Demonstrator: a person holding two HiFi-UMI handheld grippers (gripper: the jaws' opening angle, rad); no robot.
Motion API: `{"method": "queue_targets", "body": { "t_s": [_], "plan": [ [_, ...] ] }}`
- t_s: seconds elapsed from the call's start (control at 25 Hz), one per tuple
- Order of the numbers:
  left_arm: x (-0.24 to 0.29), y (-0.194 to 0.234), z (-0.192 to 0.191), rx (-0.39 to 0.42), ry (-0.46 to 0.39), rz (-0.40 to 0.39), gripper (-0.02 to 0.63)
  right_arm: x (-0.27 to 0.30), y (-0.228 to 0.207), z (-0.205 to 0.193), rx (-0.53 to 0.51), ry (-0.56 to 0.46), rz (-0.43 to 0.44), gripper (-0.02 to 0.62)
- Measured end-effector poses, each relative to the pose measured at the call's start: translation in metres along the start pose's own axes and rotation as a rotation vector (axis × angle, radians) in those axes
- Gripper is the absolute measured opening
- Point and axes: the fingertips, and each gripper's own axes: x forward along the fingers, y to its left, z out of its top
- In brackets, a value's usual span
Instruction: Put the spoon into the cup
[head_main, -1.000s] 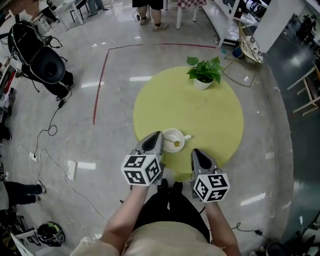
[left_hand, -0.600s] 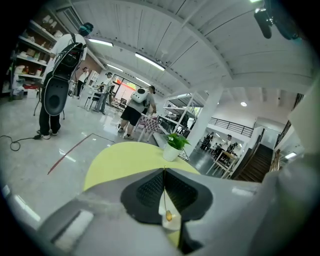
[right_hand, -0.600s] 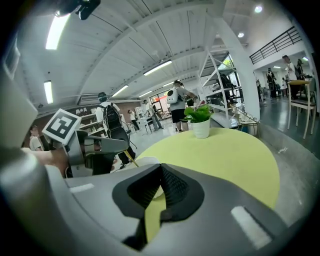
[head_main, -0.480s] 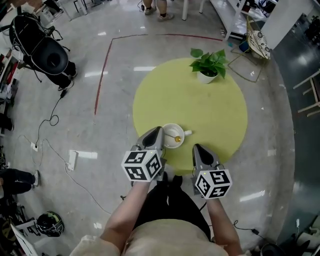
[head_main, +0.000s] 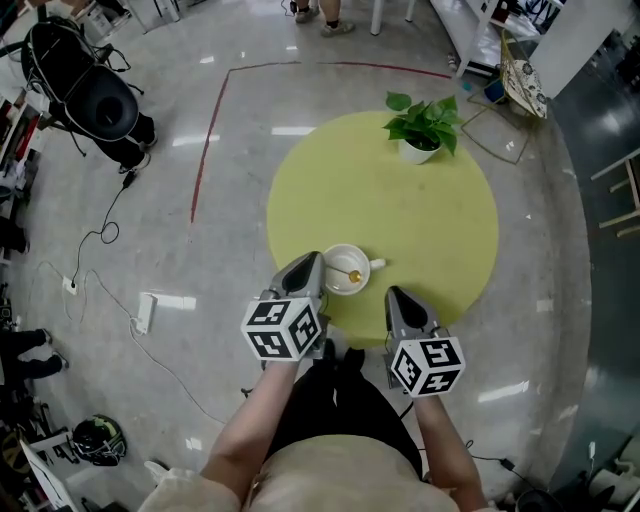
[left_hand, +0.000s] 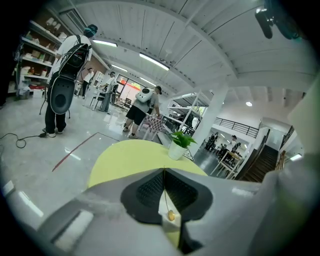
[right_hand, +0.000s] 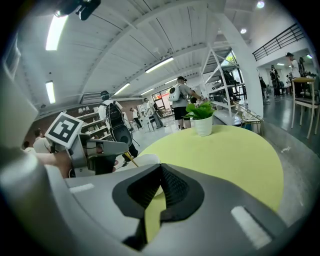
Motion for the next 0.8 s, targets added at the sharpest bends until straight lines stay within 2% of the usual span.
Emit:
{"method": "queue_targets", "body": {
  "t_s": [0.4,0.6,0.8],
  "plan": [
    [0.001,0.012,-0.003,0.008,0.013,0.021,0.015,0.004,0.006,0.000,0.004,0.007,0.023,0.000],
    [0.000,0.016,-0.004,0.047,0.019,0.027,0.017,0.005,0.008,0.000,0.000,0.008,0.026,0.000],
    [0.000,0.019,-0.007,0.040,0.030,0.030,0.028,0.004,0.008,0.000,-0.002,0.008,0.022,0.000]
  ]
}}
